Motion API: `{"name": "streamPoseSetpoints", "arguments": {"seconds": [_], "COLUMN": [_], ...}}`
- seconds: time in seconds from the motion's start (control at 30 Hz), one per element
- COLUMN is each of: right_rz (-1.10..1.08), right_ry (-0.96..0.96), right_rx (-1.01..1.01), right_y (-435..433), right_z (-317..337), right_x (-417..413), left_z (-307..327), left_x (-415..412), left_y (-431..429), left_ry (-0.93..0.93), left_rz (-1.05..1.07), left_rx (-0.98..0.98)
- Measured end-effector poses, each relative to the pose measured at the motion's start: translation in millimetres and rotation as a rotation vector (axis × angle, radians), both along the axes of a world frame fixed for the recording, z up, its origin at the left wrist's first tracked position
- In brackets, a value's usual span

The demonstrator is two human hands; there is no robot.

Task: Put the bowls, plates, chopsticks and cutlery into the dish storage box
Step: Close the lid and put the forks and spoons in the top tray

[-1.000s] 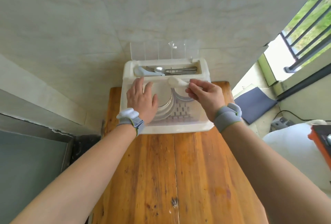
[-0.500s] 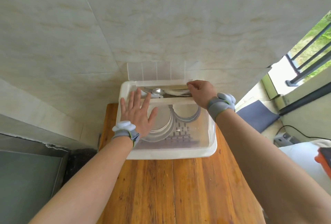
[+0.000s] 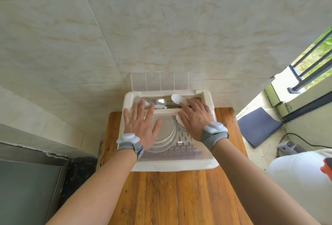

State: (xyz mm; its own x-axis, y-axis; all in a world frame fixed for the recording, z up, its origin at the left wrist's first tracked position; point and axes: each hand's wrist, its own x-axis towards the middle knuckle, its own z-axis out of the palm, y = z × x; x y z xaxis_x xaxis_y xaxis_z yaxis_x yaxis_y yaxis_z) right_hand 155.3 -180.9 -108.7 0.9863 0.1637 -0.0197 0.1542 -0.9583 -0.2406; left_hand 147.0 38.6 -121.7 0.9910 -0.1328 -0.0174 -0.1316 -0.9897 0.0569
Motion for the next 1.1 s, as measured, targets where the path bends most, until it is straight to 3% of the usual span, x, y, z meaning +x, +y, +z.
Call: {"name": "streamPoseSetpoints", "arguments": {"seconds": [0.23, 0.37, 0.57, 0.67, 0.8, 0.93, 1.1], "right_rz": [-0.295, -0.246, -0.418, -0.446, -0.462, -0.455, -0.464], "right_ry": [-0.082, 0.007, 0.001, -0.012, -0.044, -0.057, -0.146], "right_rx": [0.041, -0.052, 0.005, 0.062, 0.108, 0.118, 0.183], "right_y": [0, 1, 6, 7, 8, 8, 8], "right_z": [-4, -3, -2, -1, -1, -1, 0], "right_x": [-19, -21, -21, -23, -24, -24, -25], "left_z": [0, -1, -1, 10, 41, 63, 68], "left_x": [1, 1, 2, 13, 59, 100, 87], "left_y": [1, 1, 1, -2, -4, 3, 14], "left_ry": [0.000, 0.009, 0.026, 0.032, -0.088, 0.175, 0.138], "left_rz": [0.000, -0.002, 0.028, 0.091, 0.301, 0.538, 0.476], "left_rx": [-0.007, 0.005, -0.057, -0.200, -0.585, -1.119, -1.134]}}
